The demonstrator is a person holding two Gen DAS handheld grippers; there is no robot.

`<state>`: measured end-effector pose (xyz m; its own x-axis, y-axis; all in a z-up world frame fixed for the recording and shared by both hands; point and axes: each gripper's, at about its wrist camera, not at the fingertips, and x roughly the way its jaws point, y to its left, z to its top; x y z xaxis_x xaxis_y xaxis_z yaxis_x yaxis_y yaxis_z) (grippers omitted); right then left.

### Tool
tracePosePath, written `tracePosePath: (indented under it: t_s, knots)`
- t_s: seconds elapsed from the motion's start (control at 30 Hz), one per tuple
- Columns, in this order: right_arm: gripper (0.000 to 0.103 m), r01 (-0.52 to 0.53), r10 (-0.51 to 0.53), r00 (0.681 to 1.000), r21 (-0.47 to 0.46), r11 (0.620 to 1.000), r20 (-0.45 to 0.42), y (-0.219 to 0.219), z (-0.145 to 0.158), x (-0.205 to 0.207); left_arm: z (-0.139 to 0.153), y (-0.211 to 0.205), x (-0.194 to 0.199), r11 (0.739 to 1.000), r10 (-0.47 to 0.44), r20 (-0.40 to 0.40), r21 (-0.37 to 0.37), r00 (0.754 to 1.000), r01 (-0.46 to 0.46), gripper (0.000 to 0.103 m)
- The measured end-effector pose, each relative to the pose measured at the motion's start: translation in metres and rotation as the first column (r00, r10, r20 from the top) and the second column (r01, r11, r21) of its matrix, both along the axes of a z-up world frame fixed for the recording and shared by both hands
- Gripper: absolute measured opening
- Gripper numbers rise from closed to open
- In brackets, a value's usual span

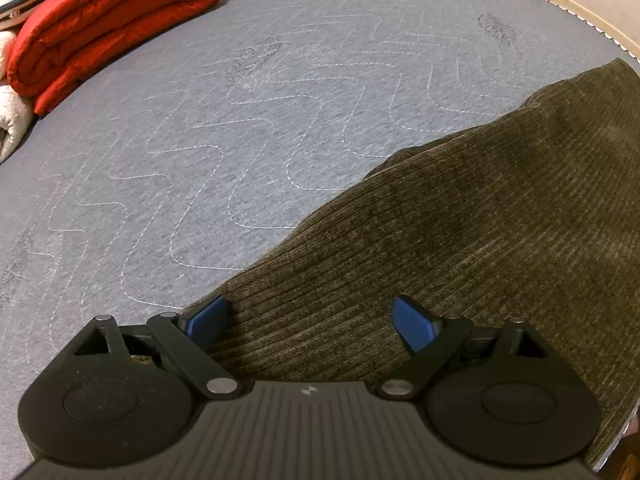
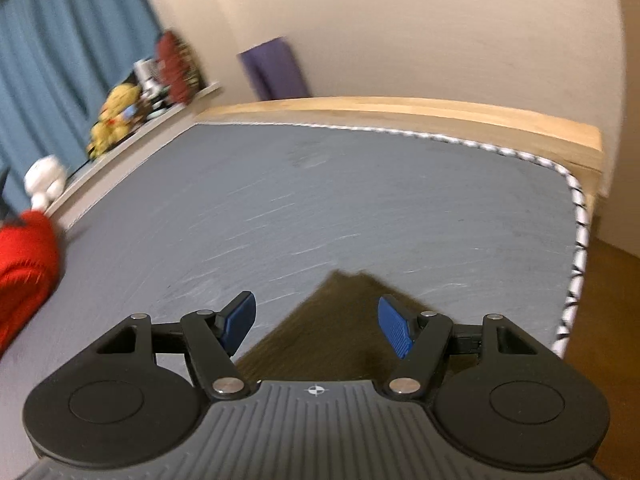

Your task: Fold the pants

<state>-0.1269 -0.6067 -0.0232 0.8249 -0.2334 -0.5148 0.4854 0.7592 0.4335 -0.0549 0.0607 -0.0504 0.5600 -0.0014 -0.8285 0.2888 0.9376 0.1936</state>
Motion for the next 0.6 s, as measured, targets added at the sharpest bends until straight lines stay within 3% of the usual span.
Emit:
tracePosePath:
  t_s: [0.1, 0.23, 0.37, 0.47, 0.6]
  knots:
    - [0.070, 0.016, -0.015, 1.000, 0.034, 0.999, -0.011, -0.025, -0.017, -0.004, -0.001, -0.001, 0.000, 1.000, -0.001, 0.000, 0.002, 1.000, 0.001, 0.094]
    - [0.070, 0.023, -0.022, 0.999, 0.008, 1.000, -0.042, -0.040, -0.039, -0.003, 0.000, -0.001, 0.001, 1.000, 0.005, -0.005, 0.005, 1.000, -0.005, 0.094]
    - [0.070, 0.050, -0.050, 0.999, 0.019, 0.999, -0.014, -0.057, -0.052, -0.010, -0.001, -0.003, 0.002, 1.000, -0.006, 0.000, 0.021, 1.000, 0.006, 0.094]
    - [0.070, 0.074, -0.074, 0.997, 0.046, 0.996, 0.006, -0.072, -0.063, -0.023, -0.002, -0.001, 0.003, 1.000, 0.008, 0.000, 0.030, 1.000, -0.008, 0.100]
    - [0.070, 0.114, -0.113, 0.993, 0.084, 0.990, -0.020, -0.089, -0.077, -0.033, -0.002, -0.001, 0.004, 0.999, 0.008, -0.002, 0.032, 1.000, -0.008, 0.100]
